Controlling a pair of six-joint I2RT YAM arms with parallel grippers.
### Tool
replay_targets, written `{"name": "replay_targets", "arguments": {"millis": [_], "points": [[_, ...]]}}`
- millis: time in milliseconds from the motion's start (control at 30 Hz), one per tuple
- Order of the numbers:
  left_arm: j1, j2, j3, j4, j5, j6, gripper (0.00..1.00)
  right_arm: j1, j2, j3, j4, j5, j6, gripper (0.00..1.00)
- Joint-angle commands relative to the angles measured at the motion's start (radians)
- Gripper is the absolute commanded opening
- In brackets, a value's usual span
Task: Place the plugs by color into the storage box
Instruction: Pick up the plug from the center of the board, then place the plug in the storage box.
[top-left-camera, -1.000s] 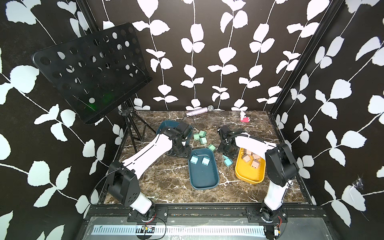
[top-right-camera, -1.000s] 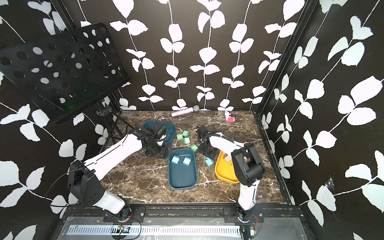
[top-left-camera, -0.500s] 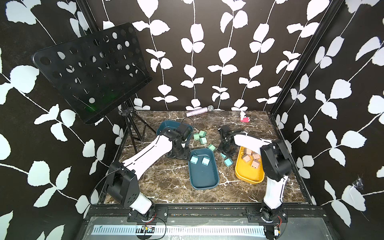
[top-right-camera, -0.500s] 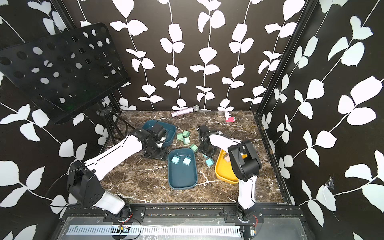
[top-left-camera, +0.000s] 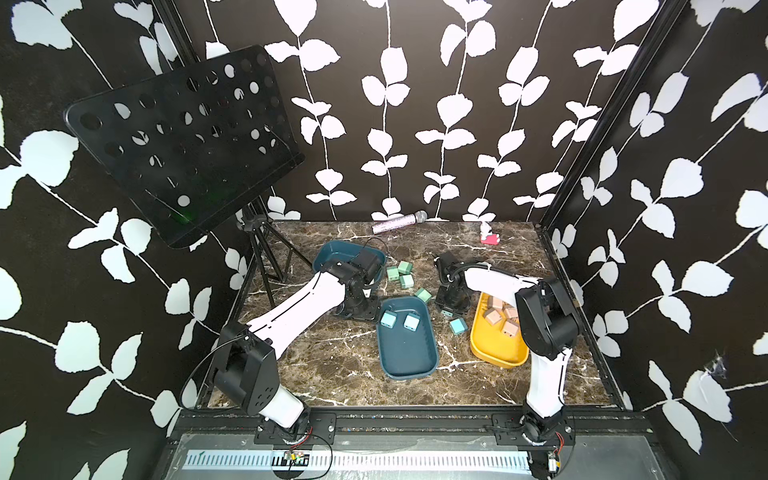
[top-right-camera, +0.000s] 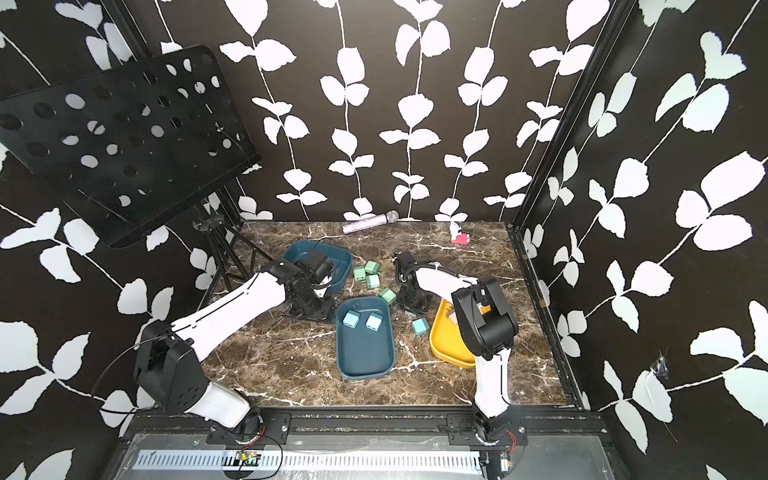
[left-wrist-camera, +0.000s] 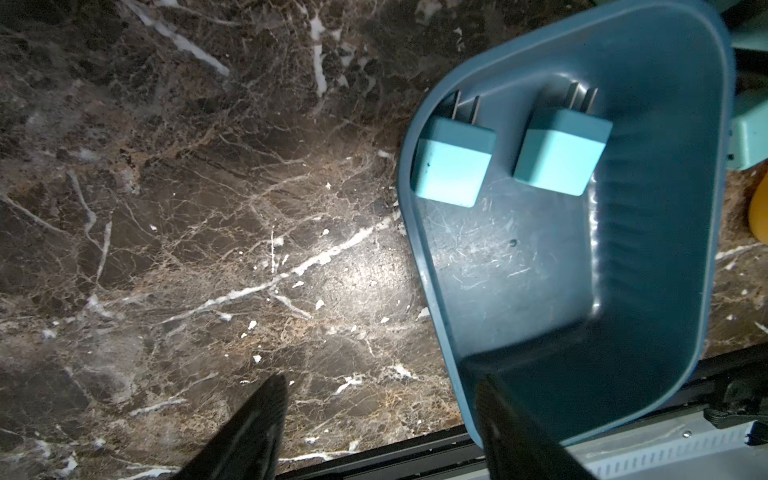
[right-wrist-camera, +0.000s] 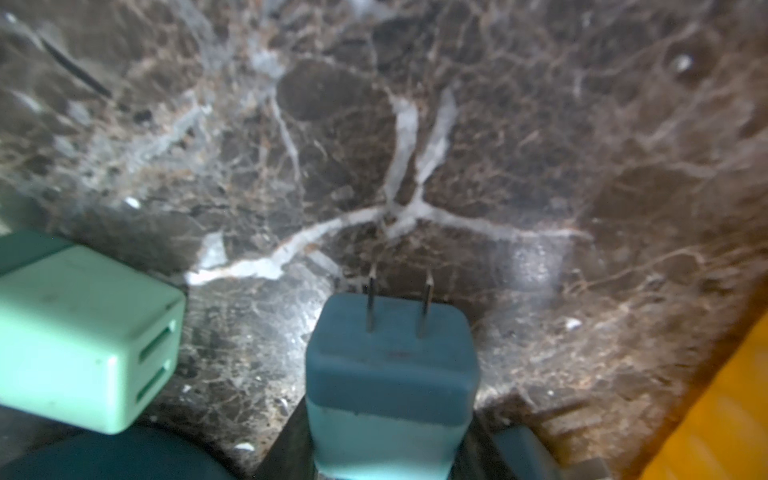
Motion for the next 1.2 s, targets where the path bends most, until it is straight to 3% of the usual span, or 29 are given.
{"name": "replay_targets", "arguments": {"millis": [0,100,300,567,767,1167], "points": [[0.005,-0.019,-0.010,0.010,0.006,-0.001,0.73,0.017,-0.041,0.032,-0.102,0.044,-0.064,0.21],[0.007,-0.020,-0.006,0.010,0.002,-0.006,0.73,0.063,-0.105,0.105,-0.197,0.093,-0.101,0.21],[0.033,-0.019,-0.006,0.014,-0.001,-0.011,0.73,0.253,-0.173,0.201,-0.291,0.083,-0.093,0.22],[0.153,-0.060,-0.041,0.006,0.029,-0.025,0.73,0.434,-0.132,0.124,-0.164,0.000,-0.027,0.22],[0.209,-0.116,-0.076,-0.023,0.023,0.001,0.73,0.473,-0.042,0.137,-0.133,-0.041,-0.020,0.24],[0.216,-0.177,-0.163,-0.021,0.027,-0.012,0.73,0.464,0.048,0.125,-0.128,-0.064,-0.053,0.29]]}}
